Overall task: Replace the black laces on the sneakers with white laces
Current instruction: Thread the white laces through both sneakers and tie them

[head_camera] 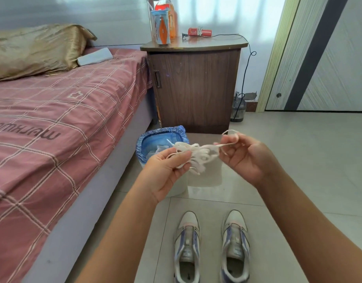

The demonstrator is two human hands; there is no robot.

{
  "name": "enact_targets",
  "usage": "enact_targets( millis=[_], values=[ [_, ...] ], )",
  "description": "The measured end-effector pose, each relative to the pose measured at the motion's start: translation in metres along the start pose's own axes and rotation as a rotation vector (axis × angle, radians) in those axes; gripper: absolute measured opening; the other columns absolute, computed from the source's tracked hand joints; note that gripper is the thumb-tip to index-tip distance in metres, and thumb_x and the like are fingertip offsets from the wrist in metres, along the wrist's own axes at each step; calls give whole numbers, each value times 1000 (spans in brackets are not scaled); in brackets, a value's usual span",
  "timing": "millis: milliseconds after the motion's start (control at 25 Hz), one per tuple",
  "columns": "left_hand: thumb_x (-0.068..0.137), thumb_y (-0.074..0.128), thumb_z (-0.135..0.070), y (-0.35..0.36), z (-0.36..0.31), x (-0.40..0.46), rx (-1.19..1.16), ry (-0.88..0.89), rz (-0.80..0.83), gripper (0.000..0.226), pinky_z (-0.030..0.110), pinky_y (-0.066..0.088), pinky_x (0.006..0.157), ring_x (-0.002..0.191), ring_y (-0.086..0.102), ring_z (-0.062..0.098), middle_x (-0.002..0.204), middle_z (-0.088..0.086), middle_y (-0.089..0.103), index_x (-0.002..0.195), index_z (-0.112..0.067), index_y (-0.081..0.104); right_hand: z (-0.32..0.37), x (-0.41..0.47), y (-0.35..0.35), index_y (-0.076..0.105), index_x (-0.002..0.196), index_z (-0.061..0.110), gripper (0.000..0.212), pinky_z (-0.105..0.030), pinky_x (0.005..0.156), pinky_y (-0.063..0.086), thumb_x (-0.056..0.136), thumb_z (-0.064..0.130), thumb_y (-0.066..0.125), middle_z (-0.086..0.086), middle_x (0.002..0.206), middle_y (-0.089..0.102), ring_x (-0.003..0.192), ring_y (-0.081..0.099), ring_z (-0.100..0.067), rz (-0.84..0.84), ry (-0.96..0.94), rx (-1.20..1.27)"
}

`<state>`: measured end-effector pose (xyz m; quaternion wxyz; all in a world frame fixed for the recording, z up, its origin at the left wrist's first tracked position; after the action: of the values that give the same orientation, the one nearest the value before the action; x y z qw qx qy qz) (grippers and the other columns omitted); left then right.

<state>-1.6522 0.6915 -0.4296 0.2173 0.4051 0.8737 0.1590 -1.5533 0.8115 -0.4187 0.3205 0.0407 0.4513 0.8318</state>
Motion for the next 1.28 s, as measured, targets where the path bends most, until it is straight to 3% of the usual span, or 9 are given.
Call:
enact_targets(
  millis=[120, 280, 400, 480, 560, 720, 840, 1040, 1280],
  values=[
    [87, 60, -5, -25, -6, 8, 45, 47, -108, 10, 17, 53, 55, 61, 63, 9, 81, 7, 68, 94, -2, 66, 31, 14, -40, 37, 49, 11, 39, -15, 47, 41, 87, 3, 40, 3, 43, 33, 35, 38, -8, -109, -67, 189],
    [87, 63, -20, -57, -13, 12, 61, 90, -184, 14, 25, 52, 57, 66, 63, 13, 84, 6, 69, 94, -8, 67, 55, 18, -139, 31, 58, 15, 37, -15, 30, 23, 93, 2, 34, 3, 41, 29, 32, 28, -8, -444, -90, -58],
    [87, 62, -23, -62, -20, 10, 125, 131, -176, 13, 24, 52, 54, 62, 63, 12, 79, 4, 69, 89, -11, 66, 62, 3, -177, 45, 75, 10, 26, -18, 37, 34, 100, 13, 37, -6, 60, 37, 48, 37, -16, -622, -95, -725],
    [89, 60, -20, -53, -18, 10, 139, 143, -135, 12, 22, 51, 50, 60, 63, 11, 78, 4, 68, 88, -9, 64, 37, 5, -156, 60, 101, 4, 19, -33, 63, 52, 97, 18, 49, -12, 84, 59, 73, 56, -24, -455, 60, -1429],
    [90, 58, -19, -35, -9, 11, 144, 127, -52, 13, 23, 54, 56, 65, 65, 12, 80, 5, 69, 91, -7, 64, -11, 2, -107, 56, 126, 13, 37, -29, 88, 45, 93, 28, 58, 1, 119, 58, 106, 57, -17, -72, 175, -1738],
    [93, 54, -18, -8, 7, 12, 54, 70, 40, 26, 24, 57, 63, 79, 68, 18, 96, 13, 70, 109, 2, 60, -67, -15, -2, 49, 131, 26, 43, -19, 87, 47, 90, 17, 60, 11, 115, 61, 102, 60, -4, 334, 172, -1143],
    [95, 50, -13, -2, 11, 11, -60, 59, 76, 29, 29, 59, 67, 84, 68, 22, 103, 17, 67, 120, 2, 53, -74, -8, 3, 58, 121, 11, 33, -33, 93, 49, 88, 10, 62, -5, 106, 66, 95, 63, -15, 276, 100, -873],
    [99, 42, -12, -13, 6, 13, -326, 60, 26, 26, 40, 57, 81, 95, 68, 26, 112, 17, 66, 121, -1, 51, -94, -10, -16, 65, 111, 12, 25, -32, 89, 52, 86, 16, 66, -6, 96, 70, 88, 66, -16, 277, 211, -1027],
    [99, 45, -14, -44, 1, 17, -294, 121, -212, 13, 35, 58, 56, 70, 70, 20, 93, 12, 68, 106, -8, 53, -77, -5, -22, 67, 99, 8, 14, -36, 82, 55, 92, 13, 56, -11, 88, 69, 82, 65, -23, 142, 99, -773]
  ],
)
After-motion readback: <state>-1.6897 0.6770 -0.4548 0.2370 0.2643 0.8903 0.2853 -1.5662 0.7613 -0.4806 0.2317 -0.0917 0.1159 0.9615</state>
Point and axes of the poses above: each hand's wrist, its own x-axis towards the middle knuckle, its own y-axis out of the palm, z = x × y, the point moved 10 cm from there along x, towards the middle knuckle
